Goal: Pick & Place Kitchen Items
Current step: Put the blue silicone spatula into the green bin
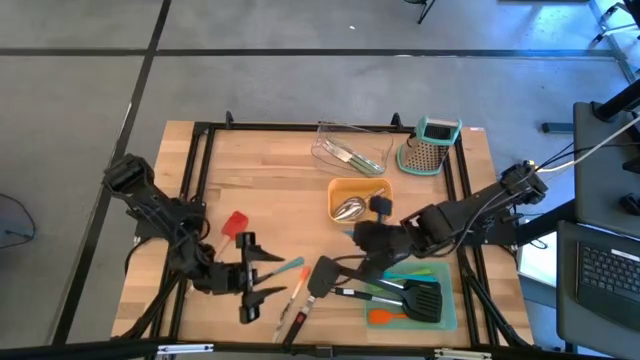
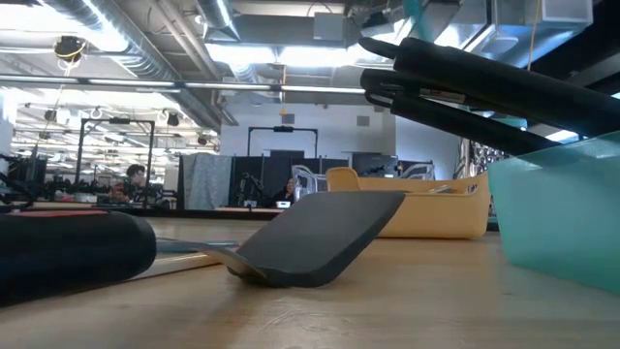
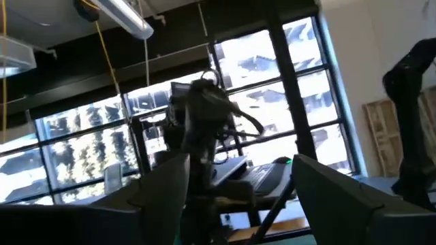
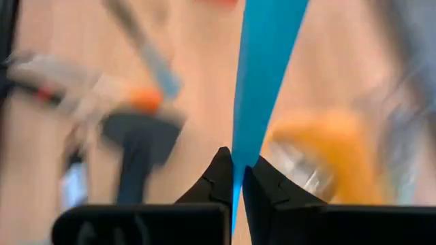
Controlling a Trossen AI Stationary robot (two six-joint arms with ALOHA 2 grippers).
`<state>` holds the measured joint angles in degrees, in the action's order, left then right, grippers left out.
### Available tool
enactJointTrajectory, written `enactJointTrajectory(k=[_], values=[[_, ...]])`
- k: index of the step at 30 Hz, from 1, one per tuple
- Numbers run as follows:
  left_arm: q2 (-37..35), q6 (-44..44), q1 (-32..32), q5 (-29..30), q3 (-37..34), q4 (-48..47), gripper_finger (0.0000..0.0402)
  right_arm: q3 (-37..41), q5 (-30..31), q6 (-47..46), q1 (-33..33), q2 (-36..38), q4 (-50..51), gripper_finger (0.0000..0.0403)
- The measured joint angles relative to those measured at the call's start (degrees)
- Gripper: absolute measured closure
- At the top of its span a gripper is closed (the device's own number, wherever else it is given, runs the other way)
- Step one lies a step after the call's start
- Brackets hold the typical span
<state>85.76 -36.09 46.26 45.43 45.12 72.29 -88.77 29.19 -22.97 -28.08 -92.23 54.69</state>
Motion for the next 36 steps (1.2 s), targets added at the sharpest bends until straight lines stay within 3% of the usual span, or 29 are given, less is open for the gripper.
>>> enactJointTrajectory(k=[3,9,20,25,30,36], values=[[0.0,-0.2,-0.4,1.7,0.0,0.0,0.0150,-0.2,-8.1,-8.8,-0.1,0.1,9.8,0.0391],[0.0,-0.2,-0.8,2.3,0.0,0.0,0.0150,-0.1,-14.6,-19.4,-4.0,0.1,21.3,0.0391],[0.1,2.4,-0.9,1.6,-0.1,0.0,0.0151,13.2,-25.0,-25.1,-9.5,0.1,18.8,0.0391],[0.1,2.9,-0.9,1.5,-0.1,-0.1,0.0151,19.9,-30.1,-23.1,-10.4,0.1,11.7,0.0391],[0.1,3.4,-1.2,1.4,-0.1,-0.1,0.0151,23.5,-30.8,-20.1,-10.7,0.1,5.5,0.0391],[0.1,4.0,-1.4,1.4,-0.1,-0.5,0.0151,26.2,-30.1,-18.2,-10.5,-1.1,5.1,0.0391]])
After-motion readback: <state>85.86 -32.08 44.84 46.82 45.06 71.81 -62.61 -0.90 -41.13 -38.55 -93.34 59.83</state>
